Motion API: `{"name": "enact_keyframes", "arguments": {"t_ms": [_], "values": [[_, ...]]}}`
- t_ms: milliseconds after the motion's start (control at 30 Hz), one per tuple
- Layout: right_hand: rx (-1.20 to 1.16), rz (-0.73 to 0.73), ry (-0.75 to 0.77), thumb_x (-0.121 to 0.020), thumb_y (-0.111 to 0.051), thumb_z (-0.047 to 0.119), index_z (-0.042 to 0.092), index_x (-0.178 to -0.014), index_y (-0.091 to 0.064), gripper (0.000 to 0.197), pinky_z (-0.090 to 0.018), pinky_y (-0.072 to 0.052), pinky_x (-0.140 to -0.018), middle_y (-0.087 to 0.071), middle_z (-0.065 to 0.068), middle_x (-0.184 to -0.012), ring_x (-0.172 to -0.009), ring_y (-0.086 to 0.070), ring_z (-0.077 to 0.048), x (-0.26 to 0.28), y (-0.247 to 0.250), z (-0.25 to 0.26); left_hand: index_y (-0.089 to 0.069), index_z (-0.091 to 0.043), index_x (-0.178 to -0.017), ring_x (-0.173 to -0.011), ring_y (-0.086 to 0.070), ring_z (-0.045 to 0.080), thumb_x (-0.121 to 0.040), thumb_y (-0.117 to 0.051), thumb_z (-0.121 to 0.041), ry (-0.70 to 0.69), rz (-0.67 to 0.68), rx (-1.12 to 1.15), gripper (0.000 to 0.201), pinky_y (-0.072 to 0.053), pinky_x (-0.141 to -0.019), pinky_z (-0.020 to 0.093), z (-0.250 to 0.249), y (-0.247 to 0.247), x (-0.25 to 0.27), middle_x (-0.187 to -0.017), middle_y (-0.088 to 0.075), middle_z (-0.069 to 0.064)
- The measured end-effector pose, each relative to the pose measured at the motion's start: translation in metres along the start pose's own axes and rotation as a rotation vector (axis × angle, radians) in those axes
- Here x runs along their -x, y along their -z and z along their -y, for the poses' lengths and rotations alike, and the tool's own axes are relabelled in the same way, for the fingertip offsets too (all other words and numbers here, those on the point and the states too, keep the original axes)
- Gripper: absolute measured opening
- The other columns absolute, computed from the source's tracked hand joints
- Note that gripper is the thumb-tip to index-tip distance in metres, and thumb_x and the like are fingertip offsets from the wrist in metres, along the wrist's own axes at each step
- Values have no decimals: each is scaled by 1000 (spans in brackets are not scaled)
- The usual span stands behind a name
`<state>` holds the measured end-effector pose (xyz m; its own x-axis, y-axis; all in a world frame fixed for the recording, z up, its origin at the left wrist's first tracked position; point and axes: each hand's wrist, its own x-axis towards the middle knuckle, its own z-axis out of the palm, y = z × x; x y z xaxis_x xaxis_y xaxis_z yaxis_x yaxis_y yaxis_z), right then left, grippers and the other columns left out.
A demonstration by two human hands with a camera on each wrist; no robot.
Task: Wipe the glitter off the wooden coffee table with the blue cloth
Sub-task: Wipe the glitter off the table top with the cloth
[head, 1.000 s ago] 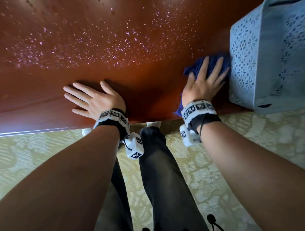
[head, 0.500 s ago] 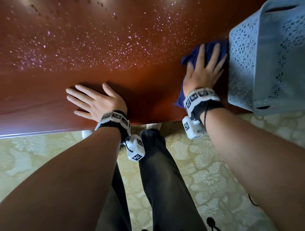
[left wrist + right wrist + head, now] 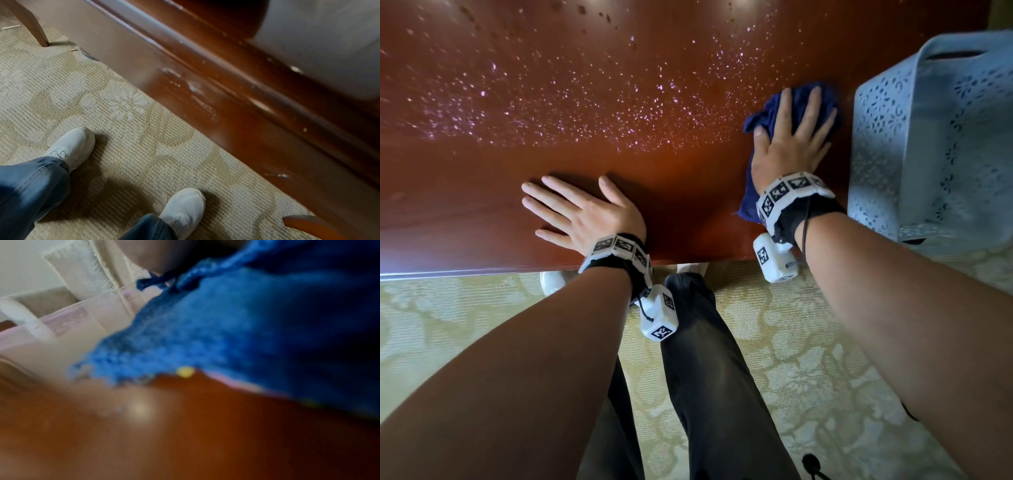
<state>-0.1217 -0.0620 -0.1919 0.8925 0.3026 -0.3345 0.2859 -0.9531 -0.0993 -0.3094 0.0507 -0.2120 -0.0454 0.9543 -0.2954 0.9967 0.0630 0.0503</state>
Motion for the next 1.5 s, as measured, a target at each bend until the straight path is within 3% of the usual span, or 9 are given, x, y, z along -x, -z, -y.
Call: {"name": "enact_keyframes", "arguments": {"t_ms": [133,433,633,767,867,1000,1133,1300,1500], "values": [[12,55,-54,-90,-39,54,28,-150,-7,73,-60,-12,-111,7,-8,-158,-142,6,-40,-3,4,20,-7,-6,-154,-149,0,29,-95,-18,-55,-3,37,8,77,-4,-116,55,-1,4,0,-161,-1,14],[182,228,225,-73,-57,70,24,-150,1,108,-59,-9,-112,13,-13,-157,-141,7,-43,-1,24,-20,2,-23,-155,-148,11,29,-79,-40,-80,0,256,8,103,-5,-113,62,7,40,-28,-160,13,12],[118,95,119,-80,-48,70,16,-151,-5,99,-58,-12,-111,4,-19,-156,-139,2,-50,-9,10,33,12,-24,-153,-146,15,35,-60,-44,-93,47,378,-96,129,-6,-110,66,5,60,-46,-159,19,15],[162,175,322,-81,-44,70,20,-151,-6,94,-57,-11,-111,5,-18,-157,-140,1,-49,21,-3,74,16,-24,-152,-145,16,36,-60,-48,-91,37,439,-113,130,-7,-110,65,5,66,-48,-158,22,16],[214,207,395,-85,-44,65,22,-151,-6,87,-57,-13,-111,5,-13,-158,-141,1,-46,34,-5,46,15,-26,-152,-146,16,34,-61,-59,-84,-23,469,-116,131,-12,-110,63,17,72,-50,-158,21,14],[183,101,204,-86,-46,61,18,-150,-12,84,-60,-20,-109,-2,-17,-157,-139,-7,-49,3,6,12,10,-24,-154,-147,12,33,-52,-69,-81,67,422,-105,141,-16,-110,63,49,82,-70,-159,18,11],[117,31,-45,-90,-39,59,18,-151,-7,80,-57,-20,-110,3,-19,-156,-138,-3,-52,-18,5,63,18,-24,-151,-145,15,38,-47,-66,-86,99,486,-160,147,-14,-108,66,57,86,-88,-157,23,15],[184,150,175,-91,-38,57,20,-151,-4,78,-54,-18,-110,6,-18,-157,-139,-1,-50,27,-13,106,18,-23,-151,-145,14,39,-52,-68,-82,80,509,-129,144,-15,-109,65,55,89,-87,-157,22,16],[218,209,164,-92,-39,55,19,-151,-3,78,-55,-20,-111,8,-15,-157,-140,0,-47,52,-10,71,15,-30,-152,-146,15,35,-57,-71,-76,-26,512,-114,136,-20,-108,65,86,98,-100,-158,23,9]]}}
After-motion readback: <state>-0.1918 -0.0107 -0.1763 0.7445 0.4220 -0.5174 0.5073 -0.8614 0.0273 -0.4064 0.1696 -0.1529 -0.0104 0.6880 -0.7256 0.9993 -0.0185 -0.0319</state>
